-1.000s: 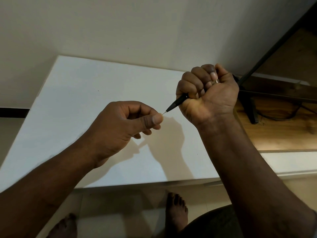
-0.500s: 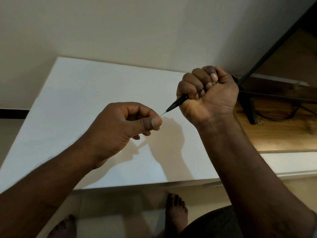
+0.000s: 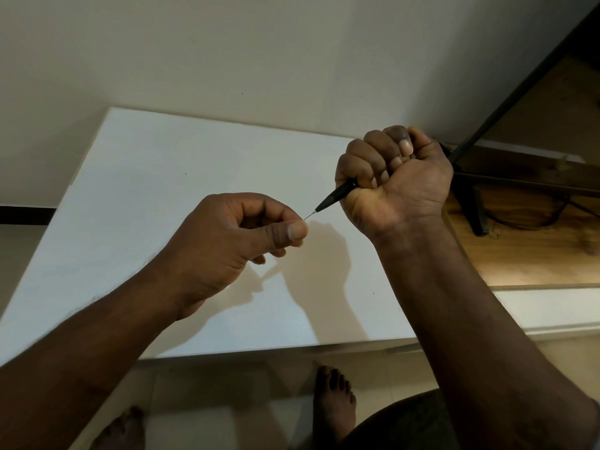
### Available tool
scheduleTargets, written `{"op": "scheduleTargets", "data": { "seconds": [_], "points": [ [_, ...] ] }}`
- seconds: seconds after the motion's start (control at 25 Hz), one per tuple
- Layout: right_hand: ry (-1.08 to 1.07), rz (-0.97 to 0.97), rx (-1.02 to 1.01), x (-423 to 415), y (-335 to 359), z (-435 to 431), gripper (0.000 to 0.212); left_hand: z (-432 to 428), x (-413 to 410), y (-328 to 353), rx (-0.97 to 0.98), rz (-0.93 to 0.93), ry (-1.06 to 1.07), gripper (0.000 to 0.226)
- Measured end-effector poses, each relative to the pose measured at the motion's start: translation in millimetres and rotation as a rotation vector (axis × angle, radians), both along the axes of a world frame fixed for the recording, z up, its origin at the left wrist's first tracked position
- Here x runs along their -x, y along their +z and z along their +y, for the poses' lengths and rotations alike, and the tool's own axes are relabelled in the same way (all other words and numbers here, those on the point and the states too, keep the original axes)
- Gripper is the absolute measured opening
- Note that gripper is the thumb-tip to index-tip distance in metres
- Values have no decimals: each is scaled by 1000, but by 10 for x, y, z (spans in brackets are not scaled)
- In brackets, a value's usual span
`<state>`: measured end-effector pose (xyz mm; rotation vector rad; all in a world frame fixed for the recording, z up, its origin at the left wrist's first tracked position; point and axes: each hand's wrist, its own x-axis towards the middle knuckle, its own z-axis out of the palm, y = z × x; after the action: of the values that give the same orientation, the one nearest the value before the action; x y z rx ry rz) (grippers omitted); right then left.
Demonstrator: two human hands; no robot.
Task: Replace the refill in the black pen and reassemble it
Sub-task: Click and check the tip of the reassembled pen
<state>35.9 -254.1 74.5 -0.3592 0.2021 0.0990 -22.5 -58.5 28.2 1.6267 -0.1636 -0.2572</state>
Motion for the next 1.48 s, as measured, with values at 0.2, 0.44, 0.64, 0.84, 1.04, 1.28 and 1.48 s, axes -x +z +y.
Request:
{"op": "scheduleTargets", "data": {
  "seconds": [0.2, 0.44, 0.64, 0.84, 1.04, 1.28, 1.48],
  "points": [
    [6, 2, 1, 12, -40, -8, 49, 6, -6, -13, 1, -3, 4, 27],
    [38, -28, -24, 6, -70, -25, 59, 6, -7, -22, -8, 1, 7, 23],
    [59, -43, -32, 9, -71, -25, 60, 6, -11, -31, -24, 4, 11, 21],
    [58, -21, -19, 6, -58, -25, 51, -4, -9, -20, -37, 11, 33, 31],
    [55, -18, -12, 14, -28, -2, 46, -2, -10, -25, -42, 35, 26, 32],
    [33, 0, 20, 4, 10, 5, 45, -2, -11, -41, -53, 42, -3, 38],
    [16, 9, 15, 4, 17, 0, 45, 3, -17, -47, -54, 34, -3, 38]
  ]
}}
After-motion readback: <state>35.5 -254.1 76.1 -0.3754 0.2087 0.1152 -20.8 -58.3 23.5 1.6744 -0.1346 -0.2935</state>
